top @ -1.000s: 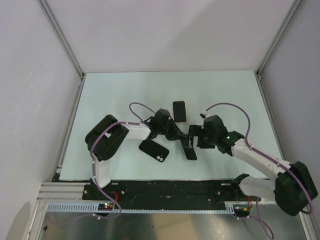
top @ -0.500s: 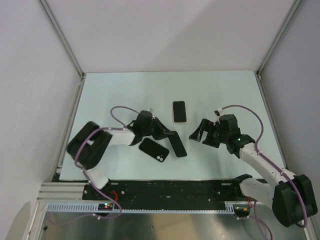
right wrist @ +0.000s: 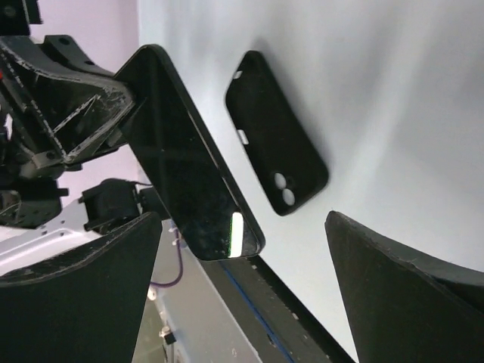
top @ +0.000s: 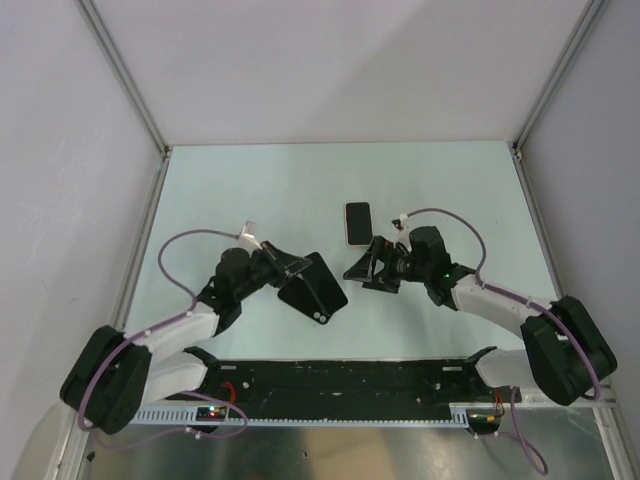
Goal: Put the phone into the phone case
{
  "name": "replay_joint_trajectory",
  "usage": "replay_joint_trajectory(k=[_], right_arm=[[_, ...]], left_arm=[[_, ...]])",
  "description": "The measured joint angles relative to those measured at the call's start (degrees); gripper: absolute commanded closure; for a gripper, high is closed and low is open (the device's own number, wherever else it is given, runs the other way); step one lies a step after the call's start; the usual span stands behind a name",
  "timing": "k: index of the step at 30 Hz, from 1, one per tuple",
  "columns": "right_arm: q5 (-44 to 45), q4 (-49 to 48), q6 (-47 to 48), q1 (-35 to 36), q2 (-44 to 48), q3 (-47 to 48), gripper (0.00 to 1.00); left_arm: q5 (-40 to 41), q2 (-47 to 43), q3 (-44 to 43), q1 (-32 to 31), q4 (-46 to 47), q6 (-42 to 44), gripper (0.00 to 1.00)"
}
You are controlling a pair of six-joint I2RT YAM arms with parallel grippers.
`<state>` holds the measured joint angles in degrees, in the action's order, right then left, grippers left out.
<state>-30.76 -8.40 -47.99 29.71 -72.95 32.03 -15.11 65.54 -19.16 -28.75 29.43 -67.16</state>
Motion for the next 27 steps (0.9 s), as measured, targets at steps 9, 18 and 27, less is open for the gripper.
replay_joint_trajectory(k=[9, 18, 27], right_arm=[[-6.1, -19.7, -10.4, 5.4, -8.7, -0.2, 0.10], [-8.9, -35.4, -19.4, 7.1, -13.0, -0.3, 0.27], [-9.8, -50.6, -28.3, 7.8, -19.0, -1.3, 0.58]], left_arm=[[4.5, -10.3, 5.2, 2.4, 4.8, -0.1, 1.00], [4.9, -10.4, 5.7, 2.9, 11.5, -1.5, 1.00], [4.4, -7.6, 6.8, 3.0, 19.4, -3.9, 1.00]])
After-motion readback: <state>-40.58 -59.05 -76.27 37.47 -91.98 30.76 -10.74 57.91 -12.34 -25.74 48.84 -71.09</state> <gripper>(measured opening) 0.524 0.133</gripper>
